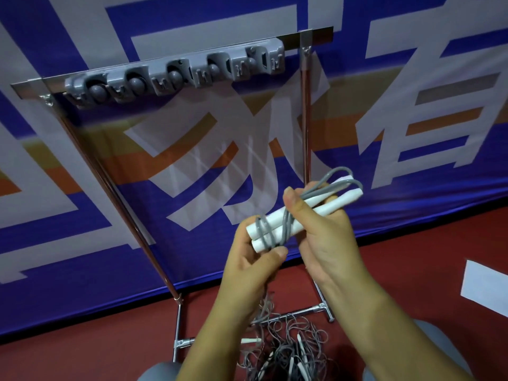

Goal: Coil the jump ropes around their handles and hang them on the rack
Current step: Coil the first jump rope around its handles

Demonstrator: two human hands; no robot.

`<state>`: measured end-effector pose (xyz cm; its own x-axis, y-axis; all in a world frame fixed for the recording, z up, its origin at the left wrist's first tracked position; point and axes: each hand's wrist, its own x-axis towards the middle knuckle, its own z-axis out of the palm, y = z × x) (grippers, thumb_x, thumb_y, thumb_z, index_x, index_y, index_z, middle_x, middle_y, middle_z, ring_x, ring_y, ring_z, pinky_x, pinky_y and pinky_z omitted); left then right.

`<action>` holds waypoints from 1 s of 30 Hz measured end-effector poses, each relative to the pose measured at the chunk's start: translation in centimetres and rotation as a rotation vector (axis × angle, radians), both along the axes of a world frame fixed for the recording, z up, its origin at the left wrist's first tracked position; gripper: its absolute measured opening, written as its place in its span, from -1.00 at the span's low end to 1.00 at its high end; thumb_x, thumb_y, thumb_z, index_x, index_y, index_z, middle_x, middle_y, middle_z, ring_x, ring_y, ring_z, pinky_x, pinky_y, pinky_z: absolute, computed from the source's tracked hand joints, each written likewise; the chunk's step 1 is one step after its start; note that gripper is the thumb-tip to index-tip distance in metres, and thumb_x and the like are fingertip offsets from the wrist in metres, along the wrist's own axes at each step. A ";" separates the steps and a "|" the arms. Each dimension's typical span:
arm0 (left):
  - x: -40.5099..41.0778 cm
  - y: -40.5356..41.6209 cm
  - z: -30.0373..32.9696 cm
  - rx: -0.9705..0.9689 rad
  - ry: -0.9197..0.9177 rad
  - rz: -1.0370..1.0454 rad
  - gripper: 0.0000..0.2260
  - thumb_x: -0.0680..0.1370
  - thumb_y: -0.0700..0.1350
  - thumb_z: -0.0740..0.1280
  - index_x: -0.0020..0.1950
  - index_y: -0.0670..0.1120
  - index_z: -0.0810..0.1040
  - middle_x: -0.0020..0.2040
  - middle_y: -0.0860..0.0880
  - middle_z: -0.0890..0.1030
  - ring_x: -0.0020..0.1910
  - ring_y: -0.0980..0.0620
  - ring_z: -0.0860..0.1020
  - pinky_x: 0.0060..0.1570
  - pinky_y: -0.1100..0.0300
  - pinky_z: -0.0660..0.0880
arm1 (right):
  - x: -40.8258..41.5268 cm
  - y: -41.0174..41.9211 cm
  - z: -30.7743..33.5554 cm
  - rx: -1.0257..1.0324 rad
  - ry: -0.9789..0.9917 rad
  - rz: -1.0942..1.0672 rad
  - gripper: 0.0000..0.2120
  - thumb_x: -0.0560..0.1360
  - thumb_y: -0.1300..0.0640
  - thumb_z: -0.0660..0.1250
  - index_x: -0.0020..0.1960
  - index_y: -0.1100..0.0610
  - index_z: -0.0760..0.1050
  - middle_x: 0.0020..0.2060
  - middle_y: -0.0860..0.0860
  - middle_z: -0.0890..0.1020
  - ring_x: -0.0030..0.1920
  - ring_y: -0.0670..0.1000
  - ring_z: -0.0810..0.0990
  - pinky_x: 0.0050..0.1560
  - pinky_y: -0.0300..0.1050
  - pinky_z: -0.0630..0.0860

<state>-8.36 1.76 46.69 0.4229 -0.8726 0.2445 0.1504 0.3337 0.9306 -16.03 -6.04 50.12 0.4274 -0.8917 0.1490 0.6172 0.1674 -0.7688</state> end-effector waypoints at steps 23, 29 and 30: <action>2.0 0.4 1.9 0.265 -0.453 0.135 -0.86 0.45 -0.03 0.39 -0.08 -0.03 0.48 -0.41 0.05 0.54 -0.43 0.15 0.45 -0.39 0.27 0.38 | -3.5 -4.3 0.2 -1.203 1.006 -0.141 -0.24 0.21 -0.47 0.23 0.32 -0.14 0.47 0.34 -0.21 0.42 0.43 -0.05 0.31 0.45 -0.11 0.13; 3.7 0.9 4.1 0.312 -0.560 -0.067 -0.82 0.40 -0.03 0.37 -0.08 -0.08 0.48 -0.43 0.04 0.53 -0.44 0.08 0.41 -0.41 0.17 0.35 | -4.0 -3.9 3.2 -1.276 1.112 0.357 -0.49 0.36 -0.36 0.11 0.11 -0.10 0.56 -0.16 -0.08 0.64 -0.15 -0.13 0.58 -0.11 -0.11 0.50; 3.9 1.0 4.3 0.318 -0.572 -0.085 -0.80 0.41 -0.01 0.39 -0.08 -0.08 0.49 -0.41 0.04 0.54 -0.44 0.06 0.40 -0.42 0.15 0.34 | -4.0 -3.7 3.1 -1.253 1.092 0.359 -0.57 0.41 -0.31 0.15 0.11 -0.10 0.54 -0.15 -0.07 0.64 -0.14 -0.13 0.58 -0.10 -0.11 0.50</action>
<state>-4.45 2.73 51.00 0.2288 -0.9640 0.1353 -0.3837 0.0384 0.9227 -20.00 -9.77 53.22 0.9389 -0.3070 0.1558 -0.1802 -0.8239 -0.5374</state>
